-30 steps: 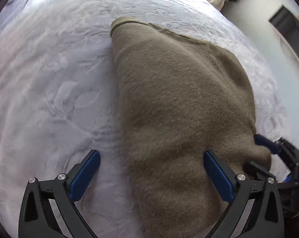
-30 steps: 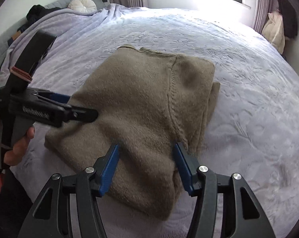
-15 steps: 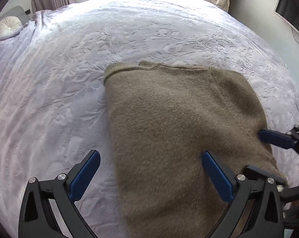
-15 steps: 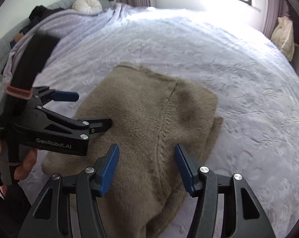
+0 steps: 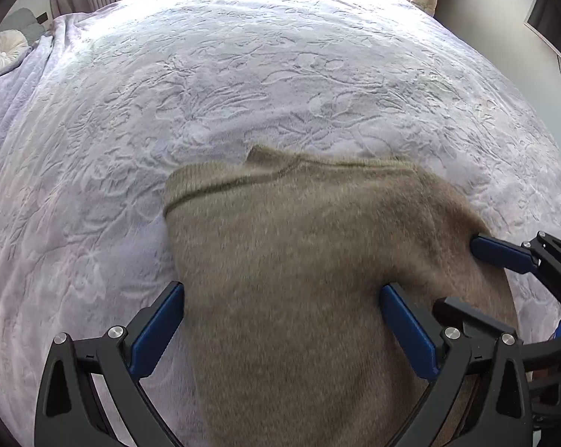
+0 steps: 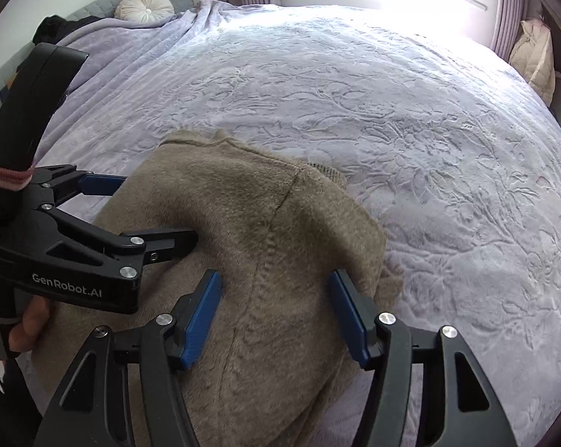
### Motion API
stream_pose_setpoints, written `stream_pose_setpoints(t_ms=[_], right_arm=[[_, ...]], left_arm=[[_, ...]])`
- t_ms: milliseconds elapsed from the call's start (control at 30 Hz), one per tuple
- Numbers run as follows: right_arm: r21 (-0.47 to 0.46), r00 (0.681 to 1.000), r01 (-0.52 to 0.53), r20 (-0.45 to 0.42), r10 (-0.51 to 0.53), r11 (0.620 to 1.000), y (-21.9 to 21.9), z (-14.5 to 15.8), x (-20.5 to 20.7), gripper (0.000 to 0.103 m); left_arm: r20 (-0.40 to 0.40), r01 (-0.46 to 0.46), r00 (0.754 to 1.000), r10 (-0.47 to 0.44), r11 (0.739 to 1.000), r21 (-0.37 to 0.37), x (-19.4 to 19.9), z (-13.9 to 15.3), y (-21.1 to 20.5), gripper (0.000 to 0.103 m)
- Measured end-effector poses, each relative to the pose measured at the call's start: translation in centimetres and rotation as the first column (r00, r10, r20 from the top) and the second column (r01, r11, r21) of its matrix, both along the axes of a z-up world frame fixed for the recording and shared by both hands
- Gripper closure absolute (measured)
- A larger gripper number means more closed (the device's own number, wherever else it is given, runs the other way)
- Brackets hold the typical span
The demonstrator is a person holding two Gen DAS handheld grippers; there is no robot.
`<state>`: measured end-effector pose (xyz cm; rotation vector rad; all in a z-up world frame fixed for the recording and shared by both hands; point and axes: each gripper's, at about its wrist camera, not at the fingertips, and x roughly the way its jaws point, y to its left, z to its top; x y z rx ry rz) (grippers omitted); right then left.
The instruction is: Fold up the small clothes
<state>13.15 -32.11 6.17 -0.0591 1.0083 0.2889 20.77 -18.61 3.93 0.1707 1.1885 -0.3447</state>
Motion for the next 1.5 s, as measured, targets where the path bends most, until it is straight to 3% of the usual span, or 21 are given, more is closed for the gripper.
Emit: stream_pose_setpoints(t_ms=[133,267,400,467,533,600,800,967,1067,1200,1300,1400,1500], right_arm=[[0.002,1.000,0.027,0.008,-0.027,1.000,-0.2,0.8,0.5,0.038],[0.012,0.998,0.048,0.045,-0.049,0.999,-0.2,2.3,0.2,0.038],[-0.022,0.998,0.051,0.025,-0.050,0.998,0.4,2.2,1.2,0.038],[-0.038,0.999,0.045,-0.014,-0.045,0.998,0.9,1.4,1.6,0.038],[-0.086,0.999,0.037,-0.018,-0.039,0.996,1.2,0.8,1.1,0.038],[-0.100,0.999,0.027,-0.022,-0.030,0.995,0.8,0.8,-0.1,0.038],[-0.114,0.998,0.058,0.005,-0.058,0.992,-0.4,3.0,-4.4,0.036],[-0.075,0.997,-0.001,0.081,0.007,0.997,1.7,5.7,-7.0,0.032],[-0.123,0.996,-0.029,0.076,0.038,0.992,3.3,5.1,-6.9,0.032],[-0.062,0.999,-0.034,0.029,0.036,0.997,4.5,3.2,-6.7,0.032],[-0.104,0.998,-0.054,0.026,0.058,0.993,5.6,1.7,-8.3,0.032],[-0.130,0.997,-0.062,0.025,0.066,0.990,5.3,0.8,-11.0,0.032],[-0.086,0.997,-0.008,0.072,0.014,0.996,3.5,2.6,-13.7,0.031]], left_arm=[[0.020,-0.028,0.999,0.028,0.999,-0.025,1.9,1.5,0.0,0.000],[0.040,-0.083,0.995,0.088,0.989,-0.125,3.8,4.2,1.1,0.000],[-0.046,-0.015,0.999,0.008,0.988,-0.157,4.7,3.1,-0.8,0.000],[-0.085,0.026,0.996,-0.039,0.988,-0.155,4.2,1.8,-1.8,0.000],[-0.116,0.039,0.992,-0.050,0.995,-0.094,3.1,-0.3,-2.3,0.000],[-0.075,0.071,0.994,-0.075,0.996,-0.049,1.7,-1.1,-2.4,0.000],[0.039,0.107,0.994,-0.107,0.994,0.004,-2.1,1.8,-1.7,0.000],[0.062,0.084,0.995,-0.080,0.994,-0.065,-2.6,4.2,-0.6,0.000],[0.091,0.051,0.995,-0.047,0.998,-0.039,-2.7,4.4,-0.5,0.000],[0.023,0.020,1.000,-0.019,0.998,-0.054,-3.4,2.9,1.0,0.000],[-0.010,0.020,1.000,-0.020,1.000,-0.024,-5.5,1.1,2.3,0.000],[-0.032,0.027,0.999,-0.030,0.996,-0.087,-7.7,1.1,4.6,0.000],[-0.043,-0.008,0.999,0.003,0.992,-0.130,-8.1,1.7,6.8,0.000]])
